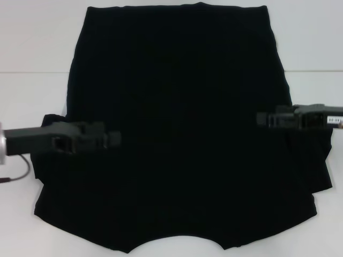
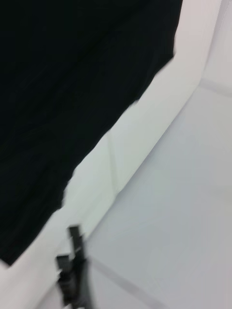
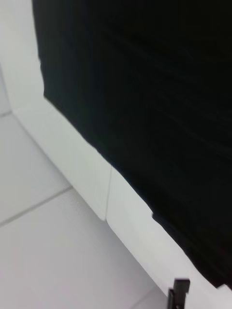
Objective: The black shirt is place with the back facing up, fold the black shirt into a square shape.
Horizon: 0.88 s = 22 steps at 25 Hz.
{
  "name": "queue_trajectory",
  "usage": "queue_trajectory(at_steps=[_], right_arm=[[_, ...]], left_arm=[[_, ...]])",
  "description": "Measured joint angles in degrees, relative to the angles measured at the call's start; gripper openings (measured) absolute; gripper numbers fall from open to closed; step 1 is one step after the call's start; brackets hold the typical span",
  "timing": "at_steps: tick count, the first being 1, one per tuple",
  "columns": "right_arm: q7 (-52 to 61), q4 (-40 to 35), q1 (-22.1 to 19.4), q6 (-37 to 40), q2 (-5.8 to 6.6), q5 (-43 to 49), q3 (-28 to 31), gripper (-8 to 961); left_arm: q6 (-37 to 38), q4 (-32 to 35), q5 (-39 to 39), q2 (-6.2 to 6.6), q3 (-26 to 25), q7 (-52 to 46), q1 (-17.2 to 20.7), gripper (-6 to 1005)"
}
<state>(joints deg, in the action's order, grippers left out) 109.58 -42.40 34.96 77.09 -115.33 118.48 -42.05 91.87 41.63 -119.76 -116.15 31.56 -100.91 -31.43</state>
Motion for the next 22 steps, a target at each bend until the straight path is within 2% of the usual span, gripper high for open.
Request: queue_trajectory(at_steps=[2, 10, 12, 13, 18, 22], right_arm=[[4.57, -0.15, 1.34, -0.37, 0.89, 0.84, 0.19, 945], [17.56, -0.54, 6.35, -4.60, 4.50, 1.16, 0.44, 945], [19.16, -0.51, 7.45, -4.82, 5.18, 1.17, 0.46, 945], [19.76, -0.52, 7.90, -4.96, 5.38, 1.17, 0.51, 945], [20.61, -0.56, 8.97, -5.68, 5.46, 1.21, 0.58, 945], [20.64, -0.23, 9.09, -5.81, 5.40, 1.23, 0.58, 945]], left_arm=[[-0.06, -0.12, -0.32, 1.25, -2.58, -5.43, 0.36, 806], [-0.75, 0.27, -4.93, 2.89, -3.15, -17.59, 0.99, 806], [-1.98, 0.29, -6.61, 3.03, -3.78, -21.63, 1.12, 691], [-2.50, 0.29, -7.15, 3.06, -4.01, -22.77, 1.21, 634], [-5.90, 0.08, -10.18, 3.15, -4.90, -27.43, 1.53, 499], [-7.02, 0.14, -11.73, 3.23, -6.81, -29.19, 1.96, 426]])
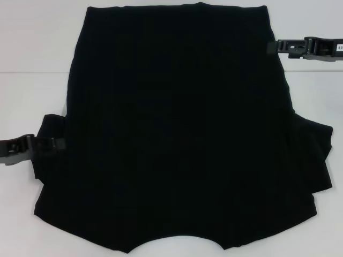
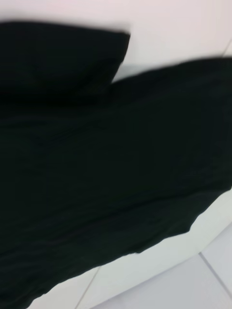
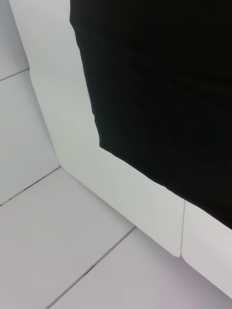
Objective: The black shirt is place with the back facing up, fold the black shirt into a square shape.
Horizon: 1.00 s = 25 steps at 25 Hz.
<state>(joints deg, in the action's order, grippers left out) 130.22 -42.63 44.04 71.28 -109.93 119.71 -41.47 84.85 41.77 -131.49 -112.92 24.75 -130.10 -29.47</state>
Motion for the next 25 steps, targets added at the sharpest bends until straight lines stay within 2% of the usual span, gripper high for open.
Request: queue_trajectory(at_steps=[2, 6, 9, 15, 25], right_arm=[[0.02, 0.04, -0.07, -0.03, -0.01, 0.00, -0.01, 945], [0.42, 0.06, -0.38, -0.11, -0.02, 0.00, -0.02, 945], [0.47, 0.08, -0.43, -0.22, -0.02, -0.02, -0.02, 945], [0.48, 0.10, -0.36, -0.19, -0.07, -0.02, -0.02, 945], [0.48, 0.10, -0.48, 0.21, -0.11, -0.26, -0.02, 945]], left_arm=[[-0.01, 0.09, -0.46, 0.25, -1.28, -1.05, 0.46, 389], [-1.06, -0.16, -2.68, 0.75, -4.90, -2.45, 1.43, 378], [-2.85, -0.43, -4.06, 0.72, -5.78, -3.02, 1.74, 371], [-7.62, -2.28, -6.30, 0.40, -5.57, -3.93, 1.99, 360], [-10.61, -3.78, -6.65, 0.24, -5.25, -3.97, 2.22, 359]])
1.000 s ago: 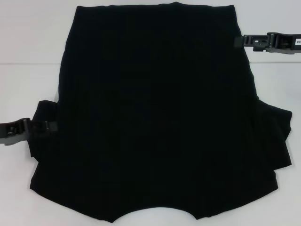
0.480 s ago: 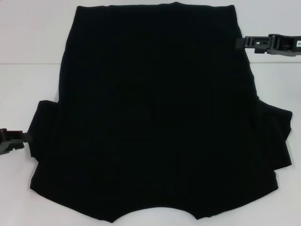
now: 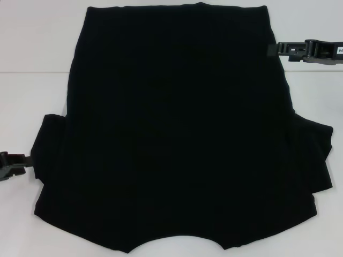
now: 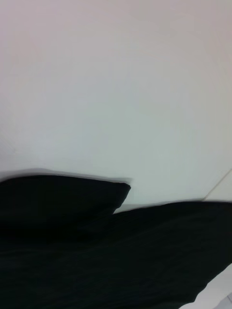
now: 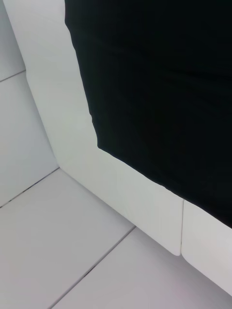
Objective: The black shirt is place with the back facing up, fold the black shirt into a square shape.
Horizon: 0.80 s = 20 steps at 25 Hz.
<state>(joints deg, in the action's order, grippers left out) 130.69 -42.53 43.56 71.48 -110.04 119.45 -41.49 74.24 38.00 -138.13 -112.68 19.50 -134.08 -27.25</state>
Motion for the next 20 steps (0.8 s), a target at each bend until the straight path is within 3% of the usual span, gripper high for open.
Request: queue_trajectory(at_steps=[20], right_arm=[[0.00, 0.09, 0.03, 0.05, 0.09, -0.10, 0.00, 945]], left_arm=[[-0.02, -2.53, -1.33, -0.10, 1.49, -0.01, -1.83, 329]])
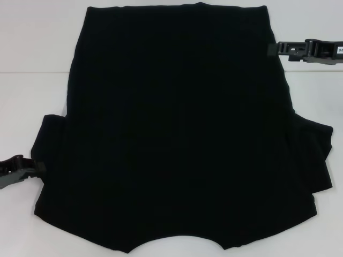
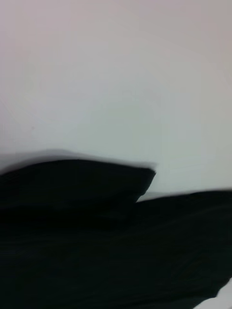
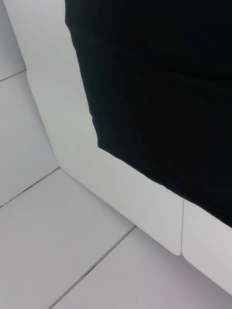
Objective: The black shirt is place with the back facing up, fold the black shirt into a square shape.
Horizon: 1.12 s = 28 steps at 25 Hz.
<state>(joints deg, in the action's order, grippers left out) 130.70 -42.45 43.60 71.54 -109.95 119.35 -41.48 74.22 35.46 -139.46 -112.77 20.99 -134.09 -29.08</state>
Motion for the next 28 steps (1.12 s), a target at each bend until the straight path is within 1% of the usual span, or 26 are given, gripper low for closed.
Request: queue_trajectory(at_steps=[3, 8, 11, 14, 21, 28], right_arm=[[0.00, 0.00, 0.00, 0.00, 0.00, 0.00, 0.00, 945], [0.00, 0.00, 0.00, 0.00, 0.01, -0.07, 0.00, 945], [0.00, -0.01, 0.00, 0.00, 0.00, -0.09, 0.04, 945], [0.00, -0.03, 0.00, 0.00, 0.01, -0.09, 0.45, 945], [0.00, -0.13, 0.00, 0.00, 0.01, -0.09, 1.39, 945], [0.00, -0.08, 0.00, 0.17, 0.08, -0.09, 1.44, 945]], left_arm=[[0.02, -0.01, -0.03, -0.04, 0.69, -0.14, -0.32, 324], [-0.01, 0.11, -0.10, -0.08, 0.70, -0.14, -0.63, 93], [-0.04, 0.61, 0.08, -0.08, 0.54, -0.14, -0.56, 62], [-0.36, 1.73, 0.33, -0.04, 0.25, -0.58, -0.37, 62], [-0.50, 3.53, -0.10, 0.92, -0.98, -2.13, -0.62, 63], [-0.11, 3.40, -0.16, 1.07, -0.67, -2.22, -0.86, 63]])
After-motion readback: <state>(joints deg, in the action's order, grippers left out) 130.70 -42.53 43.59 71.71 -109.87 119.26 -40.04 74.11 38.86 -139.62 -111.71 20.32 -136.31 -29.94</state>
